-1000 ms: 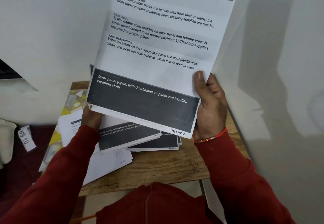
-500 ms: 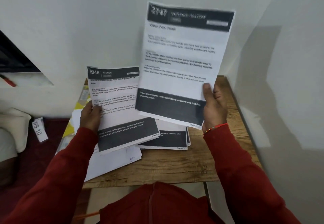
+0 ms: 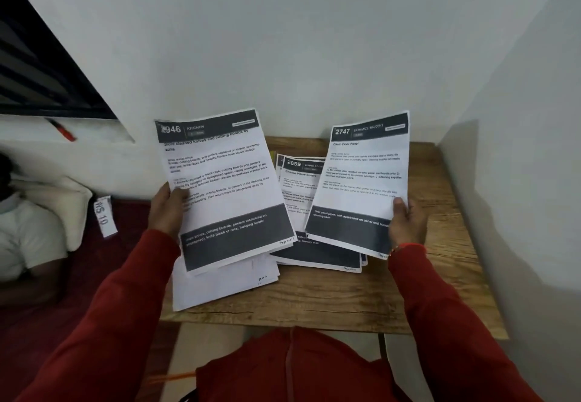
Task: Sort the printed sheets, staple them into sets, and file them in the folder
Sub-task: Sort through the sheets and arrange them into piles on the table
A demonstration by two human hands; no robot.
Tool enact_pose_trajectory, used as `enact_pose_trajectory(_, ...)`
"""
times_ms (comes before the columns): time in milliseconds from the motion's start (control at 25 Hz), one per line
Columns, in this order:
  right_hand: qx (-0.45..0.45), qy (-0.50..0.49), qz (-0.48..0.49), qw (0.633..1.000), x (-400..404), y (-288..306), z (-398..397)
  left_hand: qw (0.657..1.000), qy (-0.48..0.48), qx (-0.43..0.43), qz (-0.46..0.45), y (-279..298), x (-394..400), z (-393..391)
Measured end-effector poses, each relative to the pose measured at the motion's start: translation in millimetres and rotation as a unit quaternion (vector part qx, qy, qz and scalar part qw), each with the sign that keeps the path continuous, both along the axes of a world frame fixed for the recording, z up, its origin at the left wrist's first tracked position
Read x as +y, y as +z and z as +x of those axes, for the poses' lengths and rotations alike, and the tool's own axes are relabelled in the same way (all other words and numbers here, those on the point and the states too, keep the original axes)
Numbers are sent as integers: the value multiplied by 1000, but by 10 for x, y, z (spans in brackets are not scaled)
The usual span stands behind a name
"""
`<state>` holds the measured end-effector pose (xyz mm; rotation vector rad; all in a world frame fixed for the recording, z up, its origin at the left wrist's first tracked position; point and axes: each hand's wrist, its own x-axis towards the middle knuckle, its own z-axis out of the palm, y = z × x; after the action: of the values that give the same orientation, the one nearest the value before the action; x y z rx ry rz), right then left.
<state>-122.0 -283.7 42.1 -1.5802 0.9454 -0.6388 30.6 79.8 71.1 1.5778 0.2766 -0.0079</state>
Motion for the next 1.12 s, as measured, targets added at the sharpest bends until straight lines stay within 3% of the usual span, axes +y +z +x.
enact_pose_trajectory(160, 14, 51, 46, 998, 74, -97, -52, 963, -113, 108, -218, -112, -165, -46)
enact_pose_trajectory(440, 9, 113, 139, 984, 267, -192, -116, 987, -119, 101, -20, -505, -532, -108)
enact_pose_trajectory(720, -8, 144, 180, 973, 301, -216, -85, 974, -168, 137, -72, -504, -795, -260)
enact_pose_trajectory(960, 74, 174, 95, 977, 173, -320, 76, 981, -167, 98, 32, -572, -693, -188)
enact_pose_trajectory(1120, 156, 164, 2, 974, 159, -403, 226, 983, -145, 111, 24, -626, -371, -139)
